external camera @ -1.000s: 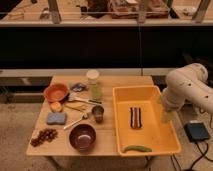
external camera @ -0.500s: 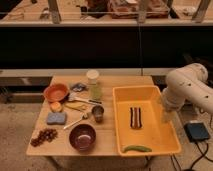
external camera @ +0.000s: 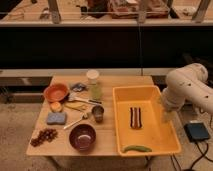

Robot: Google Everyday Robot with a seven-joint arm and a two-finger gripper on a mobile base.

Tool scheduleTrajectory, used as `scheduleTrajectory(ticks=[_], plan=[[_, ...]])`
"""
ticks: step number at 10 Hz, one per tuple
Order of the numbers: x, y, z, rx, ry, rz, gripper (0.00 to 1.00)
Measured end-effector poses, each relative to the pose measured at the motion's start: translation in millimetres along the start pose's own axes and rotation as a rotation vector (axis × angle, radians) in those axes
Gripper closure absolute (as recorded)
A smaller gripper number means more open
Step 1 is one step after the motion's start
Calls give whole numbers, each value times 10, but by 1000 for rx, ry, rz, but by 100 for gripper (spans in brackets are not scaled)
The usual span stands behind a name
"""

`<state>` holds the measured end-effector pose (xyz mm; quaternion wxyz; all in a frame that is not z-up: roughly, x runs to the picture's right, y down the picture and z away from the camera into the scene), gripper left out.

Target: Stack bowls into tray

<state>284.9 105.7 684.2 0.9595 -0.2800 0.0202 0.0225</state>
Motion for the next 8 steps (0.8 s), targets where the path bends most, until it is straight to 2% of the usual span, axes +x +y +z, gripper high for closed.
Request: scheduleTrajectory(ticks=[6,8], plan=[[0,0,-1,0,0,0,35],[-43,-21,-65,14,-21,-21,35]])
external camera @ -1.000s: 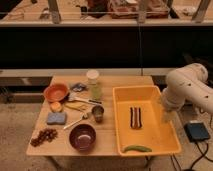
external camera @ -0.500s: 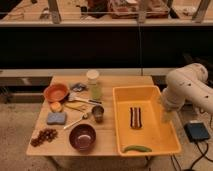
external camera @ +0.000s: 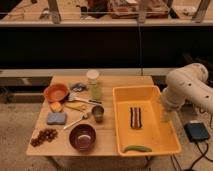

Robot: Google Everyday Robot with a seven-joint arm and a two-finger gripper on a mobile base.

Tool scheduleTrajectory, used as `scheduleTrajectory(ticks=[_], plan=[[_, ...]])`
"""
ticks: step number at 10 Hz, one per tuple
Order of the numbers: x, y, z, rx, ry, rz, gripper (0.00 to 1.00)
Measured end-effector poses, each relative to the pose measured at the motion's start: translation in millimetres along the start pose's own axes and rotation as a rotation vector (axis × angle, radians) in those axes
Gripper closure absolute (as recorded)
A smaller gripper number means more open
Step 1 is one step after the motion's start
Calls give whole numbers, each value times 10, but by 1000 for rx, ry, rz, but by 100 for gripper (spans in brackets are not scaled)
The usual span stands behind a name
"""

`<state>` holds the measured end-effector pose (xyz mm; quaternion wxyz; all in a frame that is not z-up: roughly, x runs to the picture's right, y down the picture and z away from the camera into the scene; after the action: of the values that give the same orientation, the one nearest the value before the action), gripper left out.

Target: Stack bowls into tray

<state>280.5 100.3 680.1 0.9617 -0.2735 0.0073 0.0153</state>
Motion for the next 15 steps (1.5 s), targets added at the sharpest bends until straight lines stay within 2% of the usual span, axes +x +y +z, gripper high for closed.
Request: scheduleTrajectory(ticks=[1,2,4,5,6,9,11,12,14,15], plan=[[-65,-15,-77,8,-20,-16,35],[-229,-44,-231,17,-53,-49,35],[-619,-82,-439,23,-97,-107,35],[-927,-97,-515,20,-123,-144,35],[-1113,-102,-543,15,-140,-167,35],[-1982,-39,-568,-37,-224,-298,35],[-2387,78,-541,-80,-270,-374,35],[-2635,229,-493,-109,-312,-440,35],[-2867,542,-389,-122,-359,-550,35],[-2935,734,-275,-100,-365,-636,35]])
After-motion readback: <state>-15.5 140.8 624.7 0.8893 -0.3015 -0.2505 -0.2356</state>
